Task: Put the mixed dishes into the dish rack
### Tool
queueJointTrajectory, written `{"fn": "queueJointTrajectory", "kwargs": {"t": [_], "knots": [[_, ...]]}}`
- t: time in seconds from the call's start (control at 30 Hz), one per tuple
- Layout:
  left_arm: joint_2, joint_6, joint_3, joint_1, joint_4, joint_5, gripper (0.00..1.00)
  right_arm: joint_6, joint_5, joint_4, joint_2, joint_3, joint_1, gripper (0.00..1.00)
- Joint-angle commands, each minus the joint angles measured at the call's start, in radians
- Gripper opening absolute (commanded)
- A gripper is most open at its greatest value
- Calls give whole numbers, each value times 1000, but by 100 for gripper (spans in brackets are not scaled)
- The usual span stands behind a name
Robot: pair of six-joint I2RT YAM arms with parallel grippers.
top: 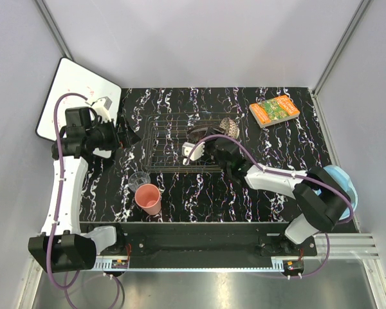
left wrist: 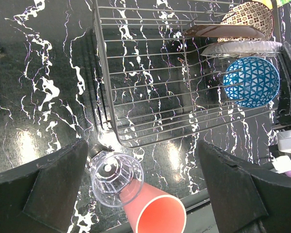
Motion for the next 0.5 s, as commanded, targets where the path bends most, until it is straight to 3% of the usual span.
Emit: {"fn": "queueJointTrajectory", "kwargs": {"t": [0.0, 0.47], "knots": [[-3, 7, 11, 5, 49, -12, 99, 48, -6, 87, 17, -10, -9, 0], [-11, 5, 11, 4, 49, -11, 99, 160, 92, 196, 14, -148, -9, 0]]}}
